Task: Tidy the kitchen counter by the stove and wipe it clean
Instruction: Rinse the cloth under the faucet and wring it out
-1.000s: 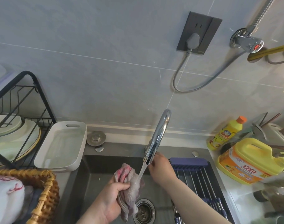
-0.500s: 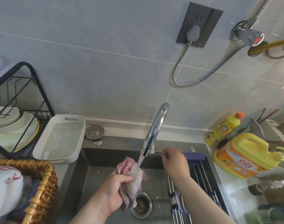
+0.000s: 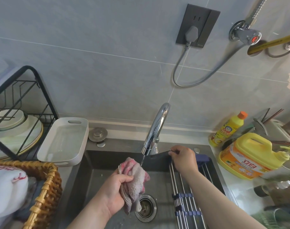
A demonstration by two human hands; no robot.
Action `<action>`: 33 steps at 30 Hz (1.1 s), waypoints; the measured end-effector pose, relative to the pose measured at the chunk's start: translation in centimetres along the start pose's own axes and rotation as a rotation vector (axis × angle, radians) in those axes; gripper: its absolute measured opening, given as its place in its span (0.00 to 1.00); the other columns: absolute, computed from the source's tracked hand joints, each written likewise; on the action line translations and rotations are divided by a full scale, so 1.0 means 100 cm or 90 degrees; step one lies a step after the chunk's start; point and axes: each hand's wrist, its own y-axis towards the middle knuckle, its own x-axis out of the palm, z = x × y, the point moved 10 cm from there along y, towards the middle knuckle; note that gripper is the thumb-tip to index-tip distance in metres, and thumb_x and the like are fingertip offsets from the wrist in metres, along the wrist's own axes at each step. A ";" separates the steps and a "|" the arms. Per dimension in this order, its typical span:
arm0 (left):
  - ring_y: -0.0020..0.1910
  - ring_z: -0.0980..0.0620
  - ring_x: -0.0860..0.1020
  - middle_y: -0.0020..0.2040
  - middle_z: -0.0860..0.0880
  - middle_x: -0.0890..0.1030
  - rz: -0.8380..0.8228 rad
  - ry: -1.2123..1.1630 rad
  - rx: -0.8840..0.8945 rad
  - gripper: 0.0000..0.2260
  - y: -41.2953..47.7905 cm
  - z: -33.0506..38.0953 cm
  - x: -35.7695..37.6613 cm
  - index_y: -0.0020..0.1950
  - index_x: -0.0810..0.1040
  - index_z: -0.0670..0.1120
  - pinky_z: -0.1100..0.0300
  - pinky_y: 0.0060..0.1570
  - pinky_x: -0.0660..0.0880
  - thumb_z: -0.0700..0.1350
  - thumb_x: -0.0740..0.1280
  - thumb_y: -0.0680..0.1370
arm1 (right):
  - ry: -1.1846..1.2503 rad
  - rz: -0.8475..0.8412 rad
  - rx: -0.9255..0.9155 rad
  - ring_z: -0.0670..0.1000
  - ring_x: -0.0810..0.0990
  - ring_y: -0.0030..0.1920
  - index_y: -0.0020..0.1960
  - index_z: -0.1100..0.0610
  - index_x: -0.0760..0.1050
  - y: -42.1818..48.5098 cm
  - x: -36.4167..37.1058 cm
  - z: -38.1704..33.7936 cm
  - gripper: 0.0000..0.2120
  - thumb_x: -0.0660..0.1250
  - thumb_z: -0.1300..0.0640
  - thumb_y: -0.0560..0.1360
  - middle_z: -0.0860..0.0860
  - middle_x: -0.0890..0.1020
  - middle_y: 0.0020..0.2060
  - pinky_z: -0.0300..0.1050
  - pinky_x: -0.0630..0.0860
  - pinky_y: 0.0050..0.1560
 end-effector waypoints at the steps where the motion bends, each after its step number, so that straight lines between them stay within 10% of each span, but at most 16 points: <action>1: 0.37 0.38 0.83 0.44 0.35 0.84 -0.002 0.001 0.000 0.22 -0.001 0.000 0.000 0.62 0.76 0.42 0.47 0.33 0.81 0.26 0.54 0.75 | 0.001 -0.006 0.011 0.52 0.80 0.46 0.48 0.54 0.82 0.001 0.001 0.002 0.04 0.70 0.55 0.75 0.48 0.81 0.41 0.46 0.77 0.49; 8: 0.39 0.38 0.83 0.45 0.35 0.84 -0.016 0.049 -0.002 0.20 -0.010 0.005 0.005 0.61 0.76 0.43 0.44 0.40 0.80 0.27 0.56 0.75 | 0.057 0.008 0.005 0.51 0.78 0.54 0.61 0.53 0.77 -0.041 0.009 -0.001 0.13 0.65 0.58 0.77 0.47 0.75 0.52 0.50 0.77 0.58; 14: 0.44 0.34 0.80 0.49 0.29 0.80 -0.116 0.144 -0.012 0.19 -0.034 0.008 0.030 0.56 0.81 0.43 0.44 0.48 0.74 0.32 0.69 0.66 | 0.351 -0.229 0.058 0.50 0.80 0.51 0.47 0.53 0.83 -0.115 0.065 -0.016 0.07 0.66 0.55 0.75 0.49 0.83 0.46 0.43 0.74 0.55; 18: 0.42 0.36 0.80 0.48 0.33 0.81 -0.152 0.203 0.014 0.17 -0.051 0.004 0.049 0.54 0.80 0.41 0.45 0.43 0.77 0.32 0.69 0.66 | 0.660 -0.470 0.193 0.55 0.80 0.47 0.56 0.62 0.80 -0.162 0.083 -0.033 0.28 0.55 0.39 0.80 0.56 0.84 0.46 0.52 0.71 0.61; 27: 0.46 0.39 0.83 0.46 0.38 0.84 -0.025 0.492 0.164 0.13 -0.089 0.017 0.073 0.51 0.82 0.43 0.43 0.54 0.77 0.27 0.66 0.74 | 0.761 -0.394 0.103 0.55 0.82 0.40 0.57 0.63 0.75 -0.173 -0.012 -0.039 0.08 0.63 0.68 0.78 0.58 0.82 0.43 0.54 0.81 0.41; 33: 0.52 0.45 0.82 0.47 0.47 0.86 0.044 0.570 0.346 0.08 -0.113 0.036 0.099 0.45 0.84 0.55 0.42 0.63 0.73 0.41 0.70 0.74 | 0.635 -0.257 -0.003 0.60 0.83 0.43 0.52 0.62 0.75 -0.174 -0.076 -0.042 0.04 0.63 0.66 0.79 0.60 0.83 0.42 0.65 0.78 0.54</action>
